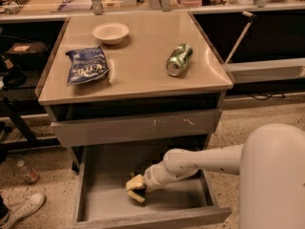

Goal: Place sponge into middle drawer

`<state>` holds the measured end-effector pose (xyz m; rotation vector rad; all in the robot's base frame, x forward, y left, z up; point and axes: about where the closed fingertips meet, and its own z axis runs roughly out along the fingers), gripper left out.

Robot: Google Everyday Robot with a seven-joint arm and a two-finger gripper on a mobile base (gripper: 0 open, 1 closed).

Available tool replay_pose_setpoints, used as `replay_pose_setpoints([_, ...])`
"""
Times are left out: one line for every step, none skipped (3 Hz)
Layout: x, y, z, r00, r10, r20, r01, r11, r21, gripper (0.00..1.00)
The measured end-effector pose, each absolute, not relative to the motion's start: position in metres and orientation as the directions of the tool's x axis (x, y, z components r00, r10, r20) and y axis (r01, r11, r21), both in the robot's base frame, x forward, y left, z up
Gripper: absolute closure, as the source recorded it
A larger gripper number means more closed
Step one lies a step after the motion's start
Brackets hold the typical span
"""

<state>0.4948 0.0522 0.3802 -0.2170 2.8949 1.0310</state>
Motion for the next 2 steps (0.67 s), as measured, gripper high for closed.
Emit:
replay_pose_setpoints([0.4948,0.0523,0.3801,-0.988,-0.112,-0.104,-0.153,0.766,0.624,0.0])
replay_pose_setpoints([0.4948,0.0523,0.3801,-0.988,-0.112,-0.104,-0.153,0.766,0.624,0.0])
